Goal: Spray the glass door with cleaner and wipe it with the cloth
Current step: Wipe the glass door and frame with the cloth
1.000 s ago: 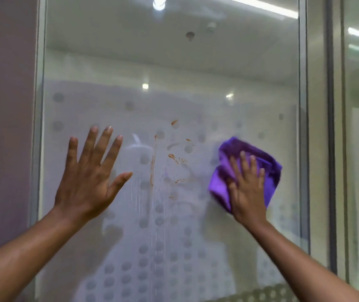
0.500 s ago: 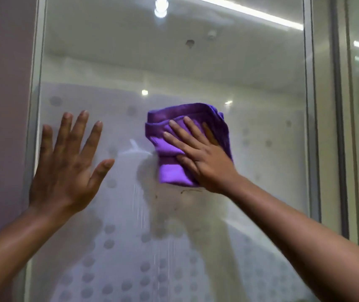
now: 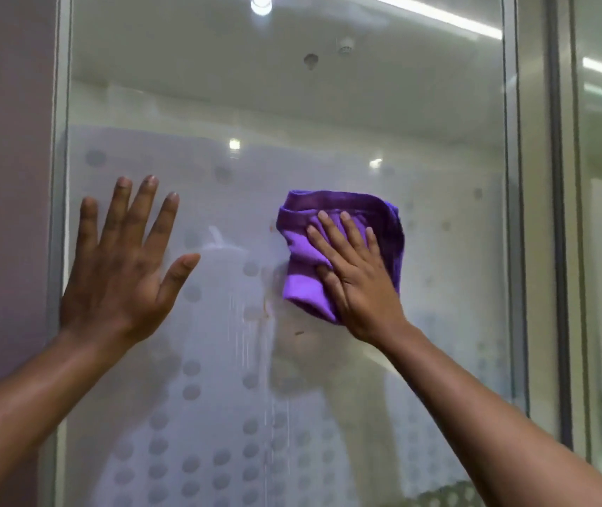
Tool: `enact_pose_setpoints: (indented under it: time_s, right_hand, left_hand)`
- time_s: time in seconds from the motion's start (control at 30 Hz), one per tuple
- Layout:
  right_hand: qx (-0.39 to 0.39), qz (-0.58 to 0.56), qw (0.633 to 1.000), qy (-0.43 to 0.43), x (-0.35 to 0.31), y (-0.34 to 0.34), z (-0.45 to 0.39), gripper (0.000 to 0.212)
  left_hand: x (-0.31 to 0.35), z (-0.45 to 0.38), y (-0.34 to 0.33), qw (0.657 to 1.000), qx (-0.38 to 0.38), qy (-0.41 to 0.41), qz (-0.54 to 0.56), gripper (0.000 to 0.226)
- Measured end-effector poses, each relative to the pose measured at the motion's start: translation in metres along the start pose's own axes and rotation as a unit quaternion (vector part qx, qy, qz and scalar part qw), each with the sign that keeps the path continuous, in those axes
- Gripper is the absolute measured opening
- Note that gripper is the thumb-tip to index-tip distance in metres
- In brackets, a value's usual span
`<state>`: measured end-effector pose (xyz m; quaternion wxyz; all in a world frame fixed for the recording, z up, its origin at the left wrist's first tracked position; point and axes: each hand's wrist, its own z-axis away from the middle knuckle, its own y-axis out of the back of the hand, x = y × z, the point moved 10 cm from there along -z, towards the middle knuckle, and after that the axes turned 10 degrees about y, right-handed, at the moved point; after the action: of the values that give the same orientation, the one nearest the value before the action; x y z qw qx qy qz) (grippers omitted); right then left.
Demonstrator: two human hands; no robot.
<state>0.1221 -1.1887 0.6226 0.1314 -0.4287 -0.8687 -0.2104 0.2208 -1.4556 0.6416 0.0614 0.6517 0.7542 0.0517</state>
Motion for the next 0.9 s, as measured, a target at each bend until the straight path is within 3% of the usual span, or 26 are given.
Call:
enact_pose_setpoints:
  time_s: [0.07, 0.17, 0.2, 0.23, 0.3, 0.37, 0.43, 0.47, 0.5, 0.57, 0.63, 0.67, 0.7, 0.8, 0.9]
  right_hand:
    - [0.039, -0.004, 0.991, -0.124, 0.050, 0.008, 0.034, 0.060]
    - [0.138, -0.022, 0.894, -0.425, 0.089, 0.011, 0.096, 0.066]
    - [0.150, -0.006, 0.869, -0.472, 0.074, 0.006, 0.100, 0.069]
    - [0.152, 0.002, 0.868, -0.473, 0.053, 0.001, 0.093, 0.070]
    - [0.122, -0.010, 0.926, -0.356, -0.002, -0.016, 0.062, 0.067]
    - [0.029, -0.001, 0.989, -0.147, -0.061, -0.033, 0.045, 0.068]
    - [-0.034, 0.009, 0.999, 0.019, -0.074, -0.033, 0.051, 0.065]
    - [-0.043, 0.018, 0.997, 0.057, -0.065, -0.030, 0.058, 0.064]
    - [-0.035, 0.024, 0.998, 0.044, -0.047, -0.026, 0.065, 0.063]
    - [0.031, 0.001, 0.990, -0.135, 0.009, -0.016, 0.089, 0.065]
    - [0.113, -0.018, 0.929, -0.351, 0.026, -0.014, 0.121, 0.063]
    - [0.131, -0.011, 0.902, -0.410, 0.013, -0.018, 0.128, 0.062]
    - [0.128, -0.005, 0.900, -0.417, -0.007, -0.023, 0.124, 0.063]
    - [0.042, -0.022, 0.974, -0.221, -0.070, -0.045, 0.096, 0.070]
    - [-0.023, -0.008, 0.999, -0.028, -0.063, -0.042, 0.112, 0.072]
  left_hand:
    - [0.000, 0.000, 0.000, 1.000, 0.000, -0.001, 0.003, 0.081]
    - [0.003, 0.001, 0.001, 1.000, 0.008, -0.009, 0.005, 0.080]
    - [0.004, 0.002, 0.000, 1.000, 0.010, -0.015, 0.004, 0.079]
    - [0.006, 0.003, 0.000, 1.000, 0.014, -0.021, 0.002, 0.079]
    - [0.008, 0.005, 0.001, 0.999, 0.019, -0.028, -0.004, 0.078]
    - [0.007, 0.004, 0.001, 0.999, 0.015, -0.027, -0.008, 0.078]
    - [0.004, 0.003, 0.000, 1.000, 0.004, -0.019, -0.015, 0.078]
    - [0.004, 0.002, -0.001, 1.000, -0.001, -0.014, -0.019, 0.078]
    - [0.003, 0.002, -0.002, 1.000, -0.004, -0.011, -0.023, 0.078]
    - [0.005, 0.001, -0.004, 1.000, -0.009, -0.009, -0.026, 0.077]
    - [0.005, 0.000, -0.005, 1.000, -0.009, -0.007, -0.030, 0.077]
    - [0.005, 0.001, -0.005, 0.999, -0.008, -0.006, -0.032, 0.076]
    - [0.005, 0.003, -0.005, 0.999, -0.006, -0.005, -0.034, 0.076]
    - [0.006, 0.002, -0.004, 0.999, -0.003, -0.004, -0.035, 0.074]
    - [0.006, 0.002, -0.004, 0.999, -0.009, -0.003, -0.036, 0.073]
